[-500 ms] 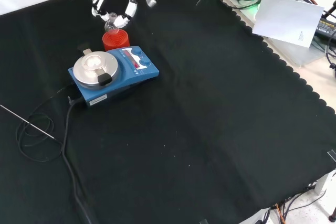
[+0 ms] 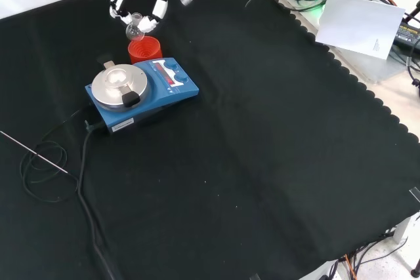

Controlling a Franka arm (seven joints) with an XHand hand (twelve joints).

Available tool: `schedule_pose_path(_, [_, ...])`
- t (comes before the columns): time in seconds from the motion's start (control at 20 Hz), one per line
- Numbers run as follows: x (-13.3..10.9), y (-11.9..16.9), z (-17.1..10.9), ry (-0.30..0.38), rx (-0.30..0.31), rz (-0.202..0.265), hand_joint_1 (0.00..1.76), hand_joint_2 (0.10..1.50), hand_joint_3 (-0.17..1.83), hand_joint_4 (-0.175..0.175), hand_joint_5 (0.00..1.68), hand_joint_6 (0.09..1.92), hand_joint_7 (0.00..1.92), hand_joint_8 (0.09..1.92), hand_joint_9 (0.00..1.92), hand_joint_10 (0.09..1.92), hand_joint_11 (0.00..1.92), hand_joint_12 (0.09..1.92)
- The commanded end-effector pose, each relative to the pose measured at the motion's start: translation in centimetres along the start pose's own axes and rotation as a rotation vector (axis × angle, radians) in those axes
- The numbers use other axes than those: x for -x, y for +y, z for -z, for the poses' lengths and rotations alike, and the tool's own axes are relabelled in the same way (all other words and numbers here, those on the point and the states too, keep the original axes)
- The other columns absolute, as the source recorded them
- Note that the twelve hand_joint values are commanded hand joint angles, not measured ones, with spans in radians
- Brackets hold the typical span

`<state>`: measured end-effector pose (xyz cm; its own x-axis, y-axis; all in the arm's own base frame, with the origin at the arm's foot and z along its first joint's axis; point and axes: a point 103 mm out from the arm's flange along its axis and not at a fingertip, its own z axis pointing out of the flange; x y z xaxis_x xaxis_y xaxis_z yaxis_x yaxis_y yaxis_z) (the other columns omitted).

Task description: Place the round-bottom flask on the heater.

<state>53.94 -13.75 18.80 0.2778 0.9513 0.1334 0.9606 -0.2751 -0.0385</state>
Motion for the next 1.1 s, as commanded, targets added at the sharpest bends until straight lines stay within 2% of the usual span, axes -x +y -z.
schedule_pose_path(0.05, [-2.1,1.7,2.2,-0.021,-0.014,0.026,1.06,0.65,0.92,0.168,1.05,1.2,0.62,0.69,0.78,0.64,0.28,1.34])
schedule_pose_path(0.55, [-6.7,5.3,3.9,-0.016,-0.043,0.095,1.06,0.64,0.93,0.175,1.05,1.2,0.62,0.69,0.79,0.64,0.3,1.34])
schedule_pose_path(1.1, [-10.2,7.6,3.3,-0.005,-0.076,0.164,1.06,0.64,0.93,0.175,1.05,1.2,0.62,0.69,0.79,0.64,0.31,1.34])
